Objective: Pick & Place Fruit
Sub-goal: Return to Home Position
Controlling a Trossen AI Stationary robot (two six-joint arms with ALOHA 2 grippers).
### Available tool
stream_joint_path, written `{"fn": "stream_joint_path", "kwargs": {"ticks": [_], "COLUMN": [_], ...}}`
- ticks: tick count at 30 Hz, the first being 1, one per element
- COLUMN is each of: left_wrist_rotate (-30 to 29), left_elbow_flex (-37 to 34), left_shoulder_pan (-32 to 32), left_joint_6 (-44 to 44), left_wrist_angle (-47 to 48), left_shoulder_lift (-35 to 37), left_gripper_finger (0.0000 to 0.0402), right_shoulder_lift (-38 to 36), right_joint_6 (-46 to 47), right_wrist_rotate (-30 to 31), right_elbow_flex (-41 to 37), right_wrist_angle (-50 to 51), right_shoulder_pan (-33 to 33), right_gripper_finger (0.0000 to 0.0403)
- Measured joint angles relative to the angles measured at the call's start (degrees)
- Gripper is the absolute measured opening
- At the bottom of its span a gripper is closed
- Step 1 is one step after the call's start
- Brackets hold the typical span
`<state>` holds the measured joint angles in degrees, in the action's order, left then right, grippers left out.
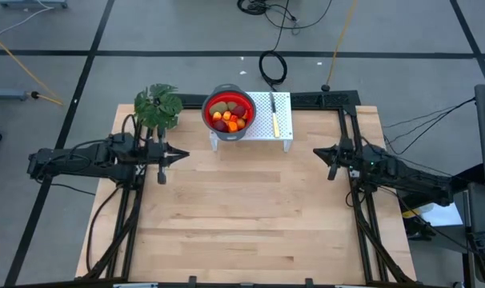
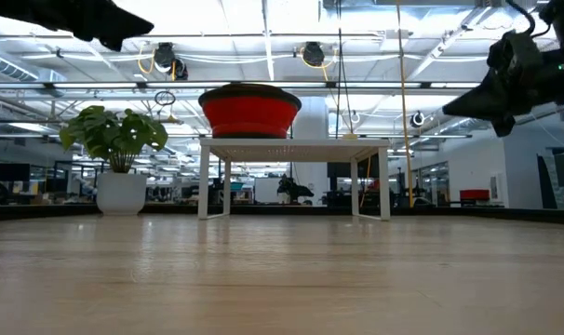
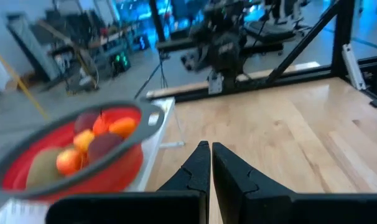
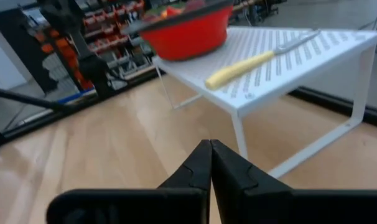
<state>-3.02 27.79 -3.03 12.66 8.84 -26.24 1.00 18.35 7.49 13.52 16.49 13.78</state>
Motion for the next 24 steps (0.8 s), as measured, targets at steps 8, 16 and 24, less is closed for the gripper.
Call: {"fn": "stream_joint_path", "kwargs": {"ticks": [8, 16, 24], "left_wrist_rotate": [5.0, 4.9, 12.5], "left_elbow_flex": [-3.2, -6.3, -8.5], "left_shoulder_pan": [0.0, 0.0, 0.0], "left_joint_6": [1.3, -1.5, -7.3], "left_wrist_angle": [-3.6, -3.5, -0.6], "left_shoulder_lift": [0.2, 2.0, 8.4], "left_gripper_finger": [0.0019, 0.0019, 0.0019], "right_shoulder_lift": [0.0, 0.0, 0.0], "right_joint_6": [0.8, 2.1, 3.2], "right_wrist_rotate": [0.0, 0.0, 0.2], "right_elbow_flex": [-3.4, -3.5, -3.5], "right_wrist_angle": [-0.1, -0.2, 0.0], "right_shoulder_pan": [0.0, 0.0, 0.0], "right_gripper_finger": [0.0002, 0.0001, 0.0004]}}
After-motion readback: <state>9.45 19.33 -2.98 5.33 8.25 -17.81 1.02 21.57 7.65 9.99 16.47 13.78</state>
